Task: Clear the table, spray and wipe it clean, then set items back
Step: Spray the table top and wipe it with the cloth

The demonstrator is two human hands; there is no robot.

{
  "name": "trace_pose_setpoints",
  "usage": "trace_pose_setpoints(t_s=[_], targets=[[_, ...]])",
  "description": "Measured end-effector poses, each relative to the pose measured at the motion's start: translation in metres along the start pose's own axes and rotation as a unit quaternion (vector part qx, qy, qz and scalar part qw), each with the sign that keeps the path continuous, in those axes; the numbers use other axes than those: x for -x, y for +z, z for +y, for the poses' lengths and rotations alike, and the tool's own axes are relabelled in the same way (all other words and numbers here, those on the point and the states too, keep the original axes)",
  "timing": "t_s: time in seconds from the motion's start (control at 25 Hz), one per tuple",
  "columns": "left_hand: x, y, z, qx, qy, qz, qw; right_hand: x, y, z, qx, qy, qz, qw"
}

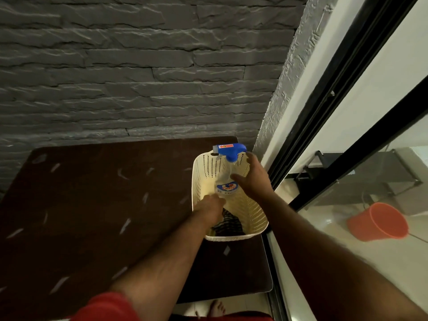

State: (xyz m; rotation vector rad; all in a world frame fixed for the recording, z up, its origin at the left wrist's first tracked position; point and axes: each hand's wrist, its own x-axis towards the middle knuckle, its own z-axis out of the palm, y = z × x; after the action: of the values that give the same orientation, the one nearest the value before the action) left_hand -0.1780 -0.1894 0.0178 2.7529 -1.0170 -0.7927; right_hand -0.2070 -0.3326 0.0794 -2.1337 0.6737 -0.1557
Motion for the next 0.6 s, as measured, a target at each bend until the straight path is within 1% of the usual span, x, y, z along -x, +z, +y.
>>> trace_pose_setpoints(t_s=[0.08, 0.16, 0.24, 0.36, 0.52, 0.6], targets=[[-0.011, 0.011, -0.002, -0.052, 0.004, -0.042, 0.998, -0.011, 0.004, -0.002, -0.018, 0.004, -0.036, 0.999], [-0.018, 0.023, -0.003, -0.074, 0.012, -0.059, 0.995, -0.019, 0.008, -0.002, -0.024, 0.013, -0.051, 0.998], [-0.023, 0.035, -0.003, -0.103, 0.008, -0.067, 0.992, -0.022, 0.013, 0.002, 0.004, 0.005, -0.046, 0.999], [-0.029, 0.036, 0.0, -0.135, 0.011, -0.051, 0.989, -0.019, 0.019, 0.009, 0.023, -0.012, -0.02, 0.999], [-0.026, 0.02, -0.001, -0.089, 0.005, -0.033, 0.995, -0.012, 0.012, 0.008, -0.005, -0.001, -0.018, 1.0], [-0.018, 0.005, -0.002, -0.018, -0.011, 0.001, 1.0, -0.011, 0.001, 0.004, -0.029, -0.016, -0.01, 0.999]])
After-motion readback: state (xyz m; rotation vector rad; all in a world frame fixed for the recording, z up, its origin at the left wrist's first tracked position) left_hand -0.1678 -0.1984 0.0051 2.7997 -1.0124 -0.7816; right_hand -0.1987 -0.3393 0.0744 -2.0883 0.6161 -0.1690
